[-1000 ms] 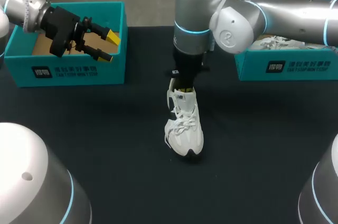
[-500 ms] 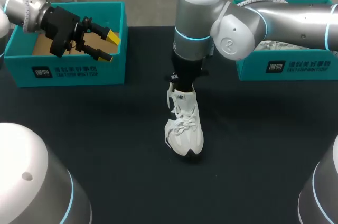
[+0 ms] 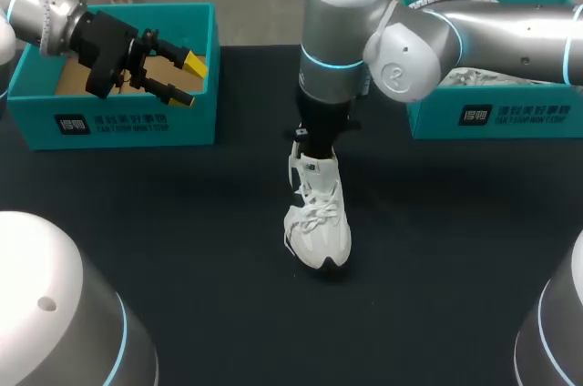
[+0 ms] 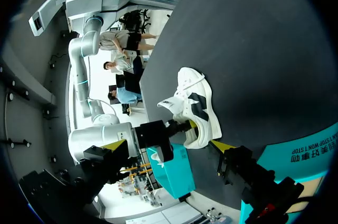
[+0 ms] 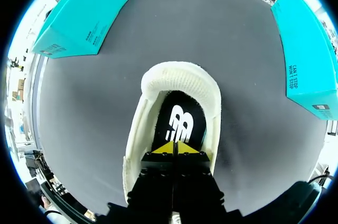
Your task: Take the shoe out of the shoebox, open the shoe tongue, remove and reinsert the insole, then place the shoe into the shoebox
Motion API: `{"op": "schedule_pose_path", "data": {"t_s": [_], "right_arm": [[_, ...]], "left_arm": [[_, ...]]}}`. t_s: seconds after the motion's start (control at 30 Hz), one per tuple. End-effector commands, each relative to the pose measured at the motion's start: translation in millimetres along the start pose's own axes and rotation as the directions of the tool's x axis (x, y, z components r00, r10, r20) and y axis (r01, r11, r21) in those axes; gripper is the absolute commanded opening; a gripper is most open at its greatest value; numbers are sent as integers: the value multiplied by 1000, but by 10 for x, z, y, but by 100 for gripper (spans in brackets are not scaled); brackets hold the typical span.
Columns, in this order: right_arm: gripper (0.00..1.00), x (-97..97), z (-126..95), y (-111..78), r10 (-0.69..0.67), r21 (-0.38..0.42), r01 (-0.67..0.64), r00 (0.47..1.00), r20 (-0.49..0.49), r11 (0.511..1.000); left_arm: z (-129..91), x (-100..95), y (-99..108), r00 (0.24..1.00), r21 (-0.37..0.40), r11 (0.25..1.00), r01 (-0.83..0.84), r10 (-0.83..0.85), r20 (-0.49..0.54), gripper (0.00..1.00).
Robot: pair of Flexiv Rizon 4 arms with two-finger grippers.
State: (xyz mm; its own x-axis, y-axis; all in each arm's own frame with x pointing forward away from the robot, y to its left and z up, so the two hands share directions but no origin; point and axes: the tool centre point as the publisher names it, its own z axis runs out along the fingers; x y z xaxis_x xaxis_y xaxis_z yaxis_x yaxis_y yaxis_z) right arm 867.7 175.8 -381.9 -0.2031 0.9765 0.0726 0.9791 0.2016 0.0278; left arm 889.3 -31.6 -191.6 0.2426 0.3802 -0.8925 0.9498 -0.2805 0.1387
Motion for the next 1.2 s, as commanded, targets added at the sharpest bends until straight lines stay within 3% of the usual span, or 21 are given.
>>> {"op": "schedule_pose_path", "data": {"t_s": [0.03, 0.13, 0.27, 0.37, 0.7, 0.93, 1.2], "right_arm": [[0, 16, -114, 59, 84, 103, -94, 992, 95, 990], [0, 43, -156, 54, 135, 95, -163, 959, 248, 982], [0, 48, -174, 17, 148, 110, -181, 955, 258, 977], [0, 39, -118, -8, 165, 119, -213, 932, 322, 970], [0, 20, -148, -108, 211, 184, -276, 927, 308, 943], [0, 18, -230, -187, 211, 223, -264, 948, 238, 938], [0, 80, -288, -257, 196, 253, -258, 949, 245, 932]], "left_arm": [[-3, 3, 8, 1000, 3, 1000, -1, 1, -2, 100], [-3, 3, 8, 1000, 3, 1000, -1, 1, -2, 100], [-3, 3, 8, 1000, 3, 1000, -1, 1, -2, 100], [-3, 3, 8, 1000, 3, 1000, -1, 1, -2, 100], [-3, 3, 8, 1000, 3, 1000, -1, 1, -2, 100], [-3, 3, 8, 1000, 3, 1000, -1, 1, -2, 100], [-3, 3, 8, 1000, 3, 1000, -1, 1, -2, 100]]}}
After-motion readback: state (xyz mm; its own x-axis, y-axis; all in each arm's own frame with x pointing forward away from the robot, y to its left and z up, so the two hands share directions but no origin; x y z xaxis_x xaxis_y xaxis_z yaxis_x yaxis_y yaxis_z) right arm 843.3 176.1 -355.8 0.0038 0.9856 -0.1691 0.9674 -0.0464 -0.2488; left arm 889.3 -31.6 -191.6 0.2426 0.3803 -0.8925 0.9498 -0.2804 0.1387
